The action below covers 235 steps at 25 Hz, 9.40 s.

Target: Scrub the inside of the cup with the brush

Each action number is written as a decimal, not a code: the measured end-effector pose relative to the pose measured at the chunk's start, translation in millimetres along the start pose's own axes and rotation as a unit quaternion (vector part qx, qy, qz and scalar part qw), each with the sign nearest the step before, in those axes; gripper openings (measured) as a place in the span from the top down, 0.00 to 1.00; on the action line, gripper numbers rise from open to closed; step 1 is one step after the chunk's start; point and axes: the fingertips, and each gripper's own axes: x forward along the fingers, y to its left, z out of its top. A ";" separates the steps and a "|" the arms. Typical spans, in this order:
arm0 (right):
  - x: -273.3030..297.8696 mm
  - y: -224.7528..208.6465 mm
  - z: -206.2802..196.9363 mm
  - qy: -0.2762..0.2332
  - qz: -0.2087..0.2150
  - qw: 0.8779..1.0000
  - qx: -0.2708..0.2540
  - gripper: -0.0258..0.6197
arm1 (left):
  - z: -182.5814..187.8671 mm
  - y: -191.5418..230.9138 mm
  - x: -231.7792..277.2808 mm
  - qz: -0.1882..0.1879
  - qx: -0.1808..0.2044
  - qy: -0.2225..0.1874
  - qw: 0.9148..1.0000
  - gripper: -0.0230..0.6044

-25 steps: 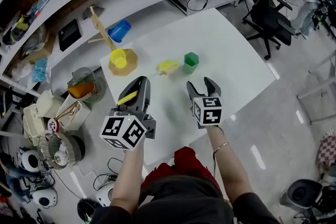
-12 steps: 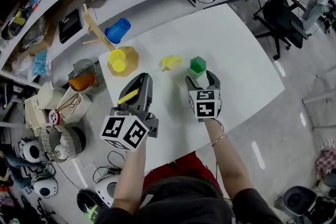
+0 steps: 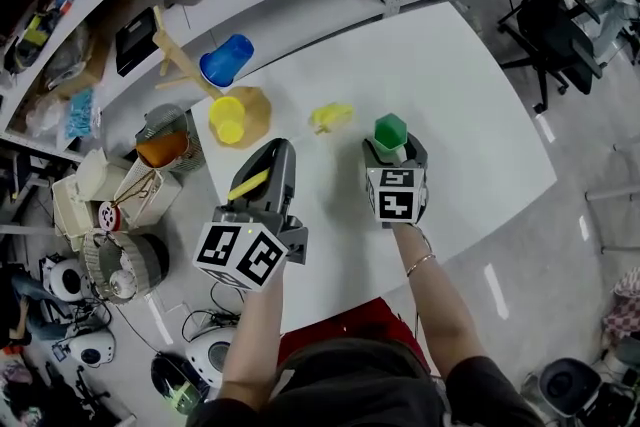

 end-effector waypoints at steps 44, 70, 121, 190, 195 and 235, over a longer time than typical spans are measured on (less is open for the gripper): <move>-87.9 300.2 37.5 -0.095 0.192 0.934 -0.285 0.48 | 95.6 76.2 -298.9 0.121 -0.067 -0.159 0.978 0.90; -148.5 399.0 -11.3 -0.124 0.218 0.844 -0.475 0.48 | 47.4 87.2 -384.5 0.106 -0.049 -0.062 0.991 0.90; -175.0 392.3 -15.6 -0.175 0.202 0.762 -0.590 0.48 | 15.9 95.2 -335.2 0.072 -0.131 0.021 0.989 0.90; -211.1 373.2 -4.2 -0.096 0.388 0.724 -0.562 0.49 | 17.4 -11.7 -327.1 -0.255 0.458 0.186 0.831 0.90; -200.1 364.7 -5.4 -0.096 0.347 0.762 -0.538 0.49 | 26.0 7.4 -309.2 -0.160 0.325 0.162 0.918 0.90; -186.6 332.7 14.4 -0.124 0.102 0.782 -0.603 0.50 | 27.0 67.0 -319.9 0.019 -0.227 0.017 0.974 0.90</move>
